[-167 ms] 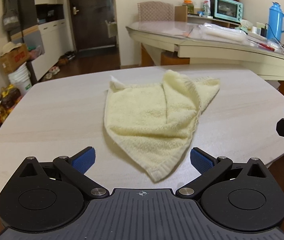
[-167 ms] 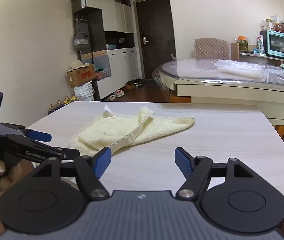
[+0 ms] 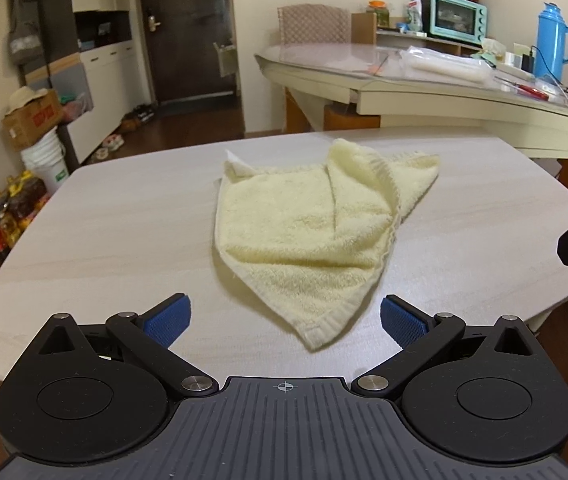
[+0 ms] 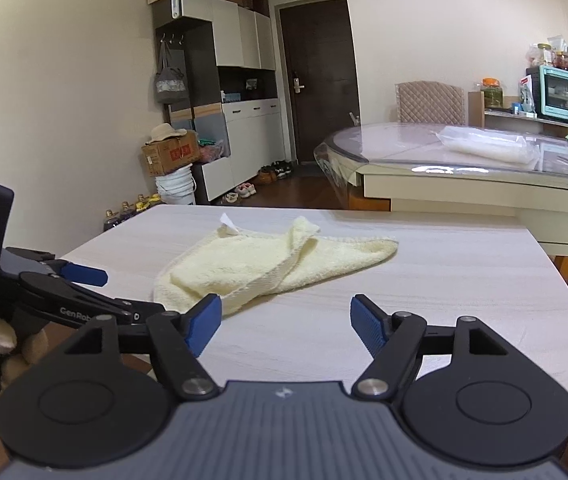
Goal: Fold towel
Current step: 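Move the open right tool toward a corner of the yellow towel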
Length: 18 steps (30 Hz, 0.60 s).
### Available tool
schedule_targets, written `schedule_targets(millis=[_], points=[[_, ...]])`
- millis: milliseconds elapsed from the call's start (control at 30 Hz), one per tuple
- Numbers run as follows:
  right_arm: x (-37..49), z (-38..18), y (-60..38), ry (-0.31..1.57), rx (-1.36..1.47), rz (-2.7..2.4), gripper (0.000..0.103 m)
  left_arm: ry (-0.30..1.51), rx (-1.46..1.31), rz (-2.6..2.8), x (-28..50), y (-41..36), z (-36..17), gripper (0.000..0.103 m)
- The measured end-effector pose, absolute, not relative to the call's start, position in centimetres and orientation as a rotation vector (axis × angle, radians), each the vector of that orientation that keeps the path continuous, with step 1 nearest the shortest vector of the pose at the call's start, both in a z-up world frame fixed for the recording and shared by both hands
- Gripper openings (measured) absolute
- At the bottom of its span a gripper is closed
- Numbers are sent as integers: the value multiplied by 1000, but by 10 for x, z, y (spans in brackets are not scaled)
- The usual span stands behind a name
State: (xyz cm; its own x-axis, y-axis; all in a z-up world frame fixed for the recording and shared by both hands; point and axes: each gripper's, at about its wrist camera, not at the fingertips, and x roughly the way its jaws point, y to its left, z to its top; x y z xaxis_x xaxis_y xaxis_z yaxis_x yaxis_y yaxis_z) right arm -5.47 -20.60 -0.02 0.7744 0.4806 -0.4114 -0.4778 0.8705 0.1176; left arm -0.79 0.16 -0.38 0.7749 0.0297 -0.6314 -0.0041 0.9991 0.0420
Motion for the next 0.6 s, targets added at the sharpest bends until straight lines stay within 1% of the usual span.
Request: schedule_targets(millis=[167,333,600], points=[[-56,-1,-204,436,7,527,77,664,29,18,-15,3,-7,103],[-56,-1,-203,425,7,535,77,674,51,20,-21,-3,7,103],[-62,-3,-206,436,11,539,77,687,55,14,-16,-4,4,103]])
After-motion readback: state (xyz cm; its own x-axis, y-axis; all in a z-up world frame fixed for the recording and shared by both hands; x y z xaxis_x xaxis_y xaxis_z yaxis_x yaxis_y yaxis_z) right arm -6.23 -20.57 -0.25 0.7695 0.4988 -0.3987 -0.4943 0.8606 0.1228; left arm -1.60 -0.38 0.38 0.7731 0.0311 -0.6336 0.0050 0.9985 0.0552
